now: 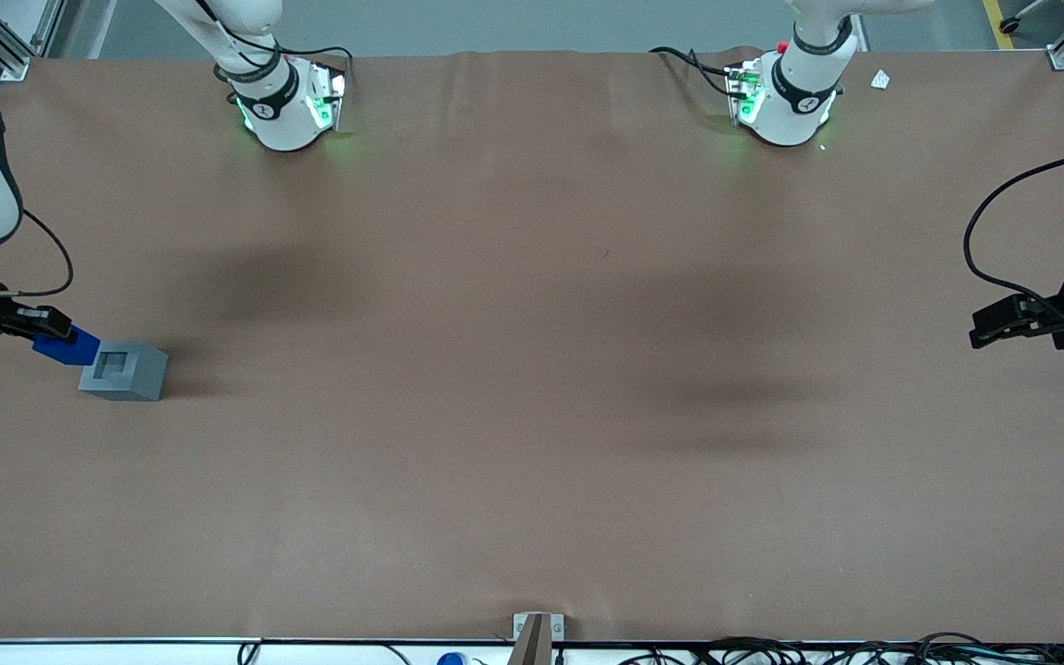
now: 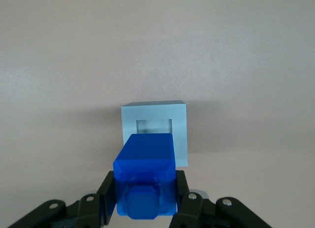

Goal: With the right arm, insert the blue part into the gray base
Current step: 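Lower the blue block into the gray base's square opening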

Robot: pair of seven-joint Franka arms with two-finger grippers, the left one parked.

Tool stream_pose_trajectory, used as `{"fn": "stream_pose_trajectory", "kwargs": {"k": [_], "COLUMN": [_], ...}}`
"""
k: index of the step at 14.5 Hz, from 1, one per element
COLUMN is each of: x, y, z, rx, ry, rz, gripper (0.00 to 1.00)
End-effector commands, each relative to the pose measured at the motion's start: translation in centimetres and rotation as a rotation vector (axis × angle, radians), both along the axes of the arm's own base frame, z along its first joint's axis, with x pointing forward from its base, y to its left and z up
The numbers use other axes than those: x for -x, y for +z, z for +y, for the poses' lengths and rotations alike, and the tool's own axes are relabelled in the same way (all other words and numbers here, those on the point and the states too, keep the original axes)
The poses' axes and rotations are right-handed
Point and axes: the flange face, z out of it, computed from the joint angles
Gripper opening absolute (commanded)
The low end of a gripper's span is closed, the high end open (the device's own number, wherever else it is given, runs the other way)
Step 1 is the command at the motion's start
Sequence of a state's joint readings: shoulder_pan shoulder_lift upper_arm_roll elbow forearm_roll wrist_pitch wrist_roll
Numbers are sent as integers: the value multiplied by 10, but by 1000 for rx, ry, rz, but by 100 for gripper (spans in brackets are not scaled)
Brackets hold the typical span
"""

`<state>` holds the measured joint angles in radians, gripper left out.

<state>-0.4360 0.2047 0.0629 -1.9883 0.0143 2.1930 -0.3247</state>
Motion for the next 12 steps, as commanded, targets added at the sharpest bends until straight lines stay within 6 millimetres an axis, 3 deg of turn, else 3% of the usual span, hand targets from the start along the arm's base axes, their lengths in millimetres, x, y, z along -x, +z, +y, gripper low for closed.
{"fn": "stream_pose_trajectory", "kwargs": {"k": [1, 12], "x": [-2, -9], "y": [-9, -28], "z": [-3, -3], "rx": [-9, -5], "ry": [13, 14], "rz": [2, -23], "gripper": [1, 1]}}
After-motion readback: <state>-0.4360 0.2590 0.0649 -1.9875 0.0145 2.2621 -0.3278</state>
